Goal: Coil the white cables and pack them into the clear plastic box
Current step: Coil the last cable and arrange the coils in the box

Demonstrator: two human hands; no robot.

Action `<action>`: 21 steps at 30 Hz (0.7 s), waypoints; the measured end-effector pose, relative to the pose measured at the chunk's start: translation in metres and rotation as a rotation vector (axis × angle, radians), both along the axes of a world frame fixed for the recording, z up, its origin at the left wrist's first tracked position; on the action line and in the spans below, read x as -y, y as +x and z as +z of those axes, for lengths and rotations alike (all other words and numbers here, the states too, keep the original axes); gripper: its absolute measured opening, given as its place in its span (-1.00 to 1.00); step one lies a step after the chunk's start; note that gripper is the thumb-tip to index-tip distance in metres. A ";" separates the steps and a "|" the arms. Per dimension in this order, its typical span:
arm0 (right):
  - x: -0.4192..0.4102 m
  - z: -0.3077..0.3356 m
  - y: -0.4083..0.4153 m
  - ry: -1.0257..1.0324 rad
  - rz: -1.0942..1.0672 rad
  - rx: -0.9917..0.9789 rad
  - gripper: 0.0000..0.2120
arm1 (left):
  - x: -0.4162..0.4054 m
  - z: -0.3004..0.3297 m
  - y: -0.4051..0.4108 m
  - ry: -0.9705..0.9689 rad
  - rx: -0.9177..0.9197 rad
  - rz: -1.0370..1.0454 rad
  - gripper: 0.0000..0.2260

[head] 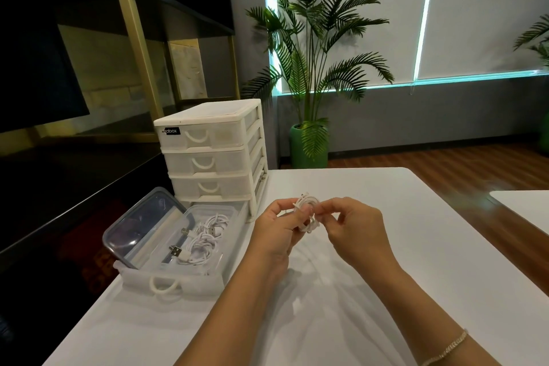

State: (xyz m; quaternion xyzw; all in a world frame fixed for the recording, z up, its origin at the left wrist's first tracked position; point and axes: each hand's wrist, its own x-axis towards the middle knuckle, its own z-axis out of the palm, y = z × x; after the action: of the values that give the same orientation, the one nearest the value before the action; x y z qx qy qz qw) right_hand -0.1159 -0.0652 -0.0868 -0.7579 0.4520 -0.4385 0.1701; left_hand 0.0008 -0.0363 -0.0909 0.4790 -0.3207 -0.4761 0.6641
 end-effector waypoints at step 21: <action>0.001 0.008 0.002 0.434 0.100 0.254 -0.70 | 0.001 -0.006 -0.001 -0.090 0.386 0.008 -0.87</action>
State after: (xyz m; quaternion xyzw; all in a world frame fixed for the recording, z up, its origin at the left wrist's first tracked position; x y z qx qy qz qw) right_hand -0.1141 -0.0660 -0.0792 -0.6640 0.4727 -0.4137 0.4057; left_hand -0.0003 -0.0377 -0.0967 0.5327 -0.4610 -0.3578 0.6130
